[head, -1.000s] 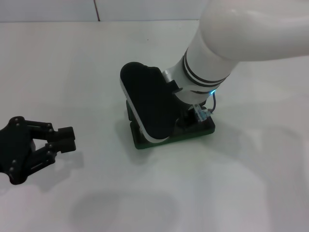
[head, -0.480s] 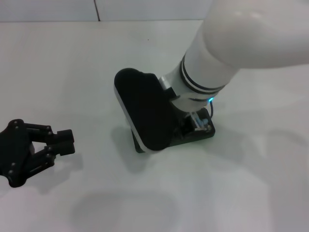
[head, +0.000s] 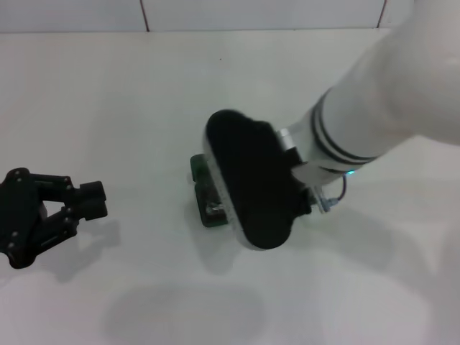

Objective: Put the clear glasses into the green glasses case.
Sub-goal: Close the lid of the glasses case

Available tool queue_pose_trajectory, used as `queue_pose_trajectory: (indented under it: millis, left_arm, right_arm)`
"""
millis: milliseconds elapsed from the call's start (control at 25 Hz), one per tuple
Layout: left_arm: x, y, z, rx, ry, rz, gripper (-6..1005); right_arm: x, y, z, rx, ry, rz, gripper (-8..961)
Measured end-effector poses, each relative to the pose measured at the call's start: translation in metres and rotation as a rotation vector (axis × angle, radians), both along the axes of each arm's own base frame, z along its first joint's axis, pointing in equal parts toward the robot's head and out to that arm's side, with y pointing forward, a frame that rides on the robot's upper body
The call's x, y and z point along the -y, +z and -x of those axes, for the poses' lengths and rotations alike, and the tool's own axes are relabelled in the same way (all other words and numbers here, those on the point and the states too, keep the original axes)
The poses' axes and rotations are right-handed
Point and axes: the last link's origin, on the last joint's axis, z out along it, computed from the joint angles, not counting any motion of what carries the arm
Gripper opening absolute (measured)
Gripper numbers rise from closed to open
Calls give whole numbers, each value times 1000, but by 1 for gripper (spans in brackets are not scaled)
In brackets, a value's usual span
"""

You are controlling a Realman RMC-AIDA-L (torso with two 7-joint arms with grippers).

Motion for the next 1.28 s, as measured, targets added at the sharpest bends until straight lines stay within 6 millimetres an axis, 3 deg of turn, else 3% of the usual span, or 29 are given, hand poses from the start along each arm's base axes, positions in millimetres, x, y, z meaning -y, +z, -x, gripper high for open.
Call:
queue_pose_trajectory:
  millis: [440, 720, 1040, 1280]
  left_arm:
    - [-9, 4, -7, 59, 18, -44, 188]
    - [-14, 5, -11, 96, 27, -83, 189]
    - [-34, -4, -35, 128, -27, -57, 190]
    - [-66, -24, -55, 63, -28, -69, 191]
  right_arm:
    - [24, 69, -29, -332, -243, -128, 334]
    - [22, 121, -39, -637, -381, -118, 327]
    - [27, 193, -106, -1042, -530, -50, 326]
    - [34, 222, -179, -1294, -588, -106, 325]
